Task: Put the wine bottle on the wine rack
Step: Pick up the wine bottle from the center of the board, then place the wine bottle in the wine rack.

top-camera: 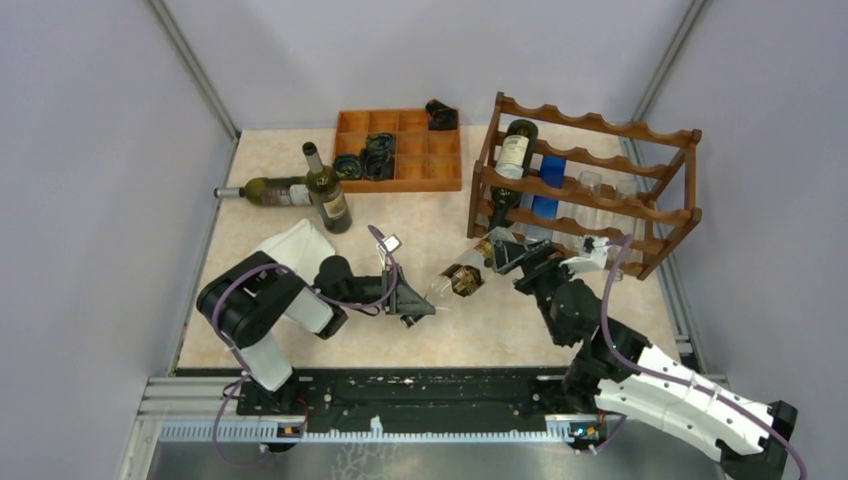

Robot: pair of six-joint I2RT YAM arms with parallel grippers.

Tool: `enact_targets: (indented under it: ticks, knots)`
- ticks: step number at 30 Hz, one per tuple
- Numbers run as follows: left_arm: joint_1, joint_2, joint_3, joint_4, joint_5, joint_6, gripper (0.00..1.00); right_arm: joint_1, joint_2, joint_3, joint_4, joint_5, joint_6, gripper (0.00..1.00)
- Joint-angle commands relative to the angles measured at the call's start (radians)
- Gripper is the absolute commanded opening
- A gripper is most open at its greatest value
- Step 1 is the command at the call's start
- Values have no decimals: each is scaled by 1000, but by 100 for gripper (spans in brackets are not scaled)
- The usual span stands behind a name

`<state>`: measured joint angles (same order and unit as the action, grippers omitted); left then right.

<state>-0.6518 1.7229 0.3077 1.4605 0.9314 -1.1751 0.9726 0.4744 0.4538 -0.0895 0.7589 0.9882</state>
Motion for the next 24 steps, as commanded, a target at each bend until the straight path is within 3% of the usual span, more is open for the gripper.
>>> enact_targets:
  ticks: [1, 9, 16, 24]
  knots:
    - [2, -50, 34, 212, 5, 11, 0, -3, -55, 75, 35, -36, -181, 98]
    - [1, -102, 45, 133, 29, 17, 0, -3, -66, 186, 23, -90, -415, 98]
    - [0, -102, 36, 239, -1, -112, 0, -3, -59, 184, 31, -75, -402, 98]
    - [-46, -110, 13, 218, -88, -212, 0, -3, -62, 199, 13, -57, -376, 98]
